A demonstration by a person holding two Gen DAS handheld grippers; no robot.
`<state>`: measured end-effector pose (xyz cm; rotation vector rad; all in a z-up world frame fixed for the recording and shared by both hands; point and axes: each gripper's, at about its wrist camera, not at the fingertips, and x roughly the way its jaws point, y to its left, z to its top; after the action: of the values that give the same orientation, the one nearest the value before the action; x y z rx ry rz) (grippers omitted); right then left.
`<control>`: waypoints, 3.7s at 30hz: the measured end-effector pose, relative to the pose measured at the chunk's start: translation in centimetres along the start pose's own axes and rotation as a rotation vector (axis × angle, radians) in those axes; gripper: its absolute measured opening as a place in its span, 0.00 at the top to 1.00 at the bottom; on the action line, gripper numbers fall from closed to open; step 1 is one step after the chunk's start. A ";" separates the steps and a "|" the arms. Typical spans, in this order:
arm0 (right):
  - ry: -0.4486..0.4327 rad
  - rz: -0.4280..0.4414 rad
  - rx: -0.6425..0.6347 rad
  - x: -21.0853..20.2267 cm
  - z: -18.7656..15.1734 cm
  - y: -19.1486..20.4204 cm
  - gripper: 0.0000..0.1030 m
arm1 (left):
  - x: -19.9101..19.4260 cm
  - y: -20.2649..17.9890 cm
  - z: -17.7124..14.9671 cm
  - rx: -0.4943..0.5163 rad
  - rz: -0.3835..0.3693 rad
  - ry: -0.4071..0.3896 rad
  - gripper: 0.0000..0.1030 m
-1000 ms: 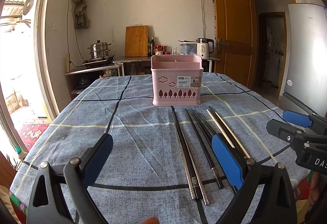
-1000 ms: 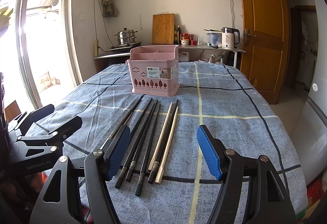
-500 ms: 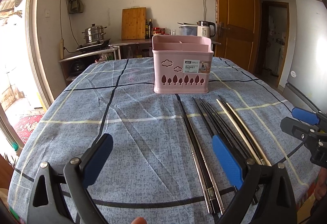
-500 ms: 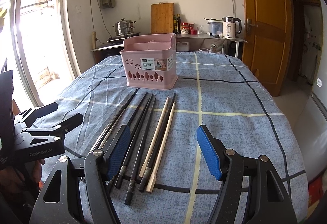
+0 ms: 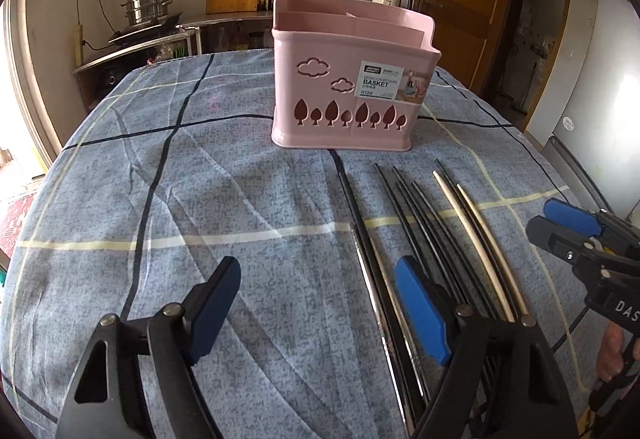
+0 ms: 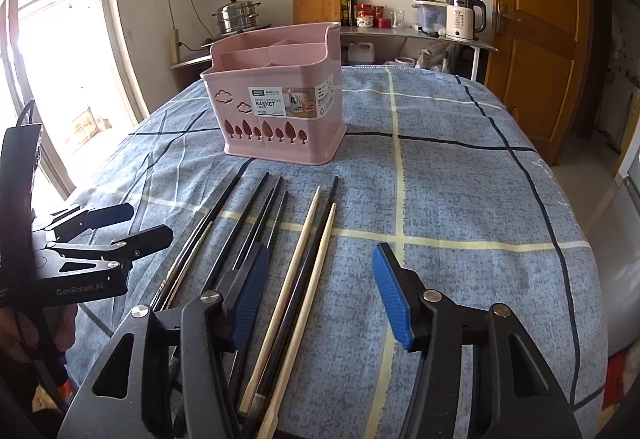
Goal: Organize utensils
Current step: 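Lower the left gripper onto a black chopstick and close while the right gripper grasps black chopsticks, then lift the black chopstick with the left gripper while the right gripper lifts its black chopsticks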
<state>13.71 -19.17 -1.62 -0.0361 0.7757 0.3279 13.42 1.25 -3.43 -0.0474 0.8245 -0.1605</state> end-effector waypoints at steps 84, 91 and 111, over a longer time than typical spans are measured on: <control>-0.269 0.108 -0.056 -10.2 11.3 2.4 0.97 | -13.6 -1.9 11.8 0.112 -0.180 -0.252 0.96; -0.296 0.110 -0.058 -11.1 12.1 2.2 0.98 | -14.2 -1.5 12.9 0.106 -0.175 -0.275 0.96; -0.237 0.116 -0.099 -9.0 12.4 1.9 1.00 | -13.8 0.2 14.5 0.077 -0.159 -0.266 0.96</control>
<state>15.64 -18.01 13.67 -0.0447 0.5271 0.4713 14.92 3.35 16.41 -0.0608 0.5484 -0.3287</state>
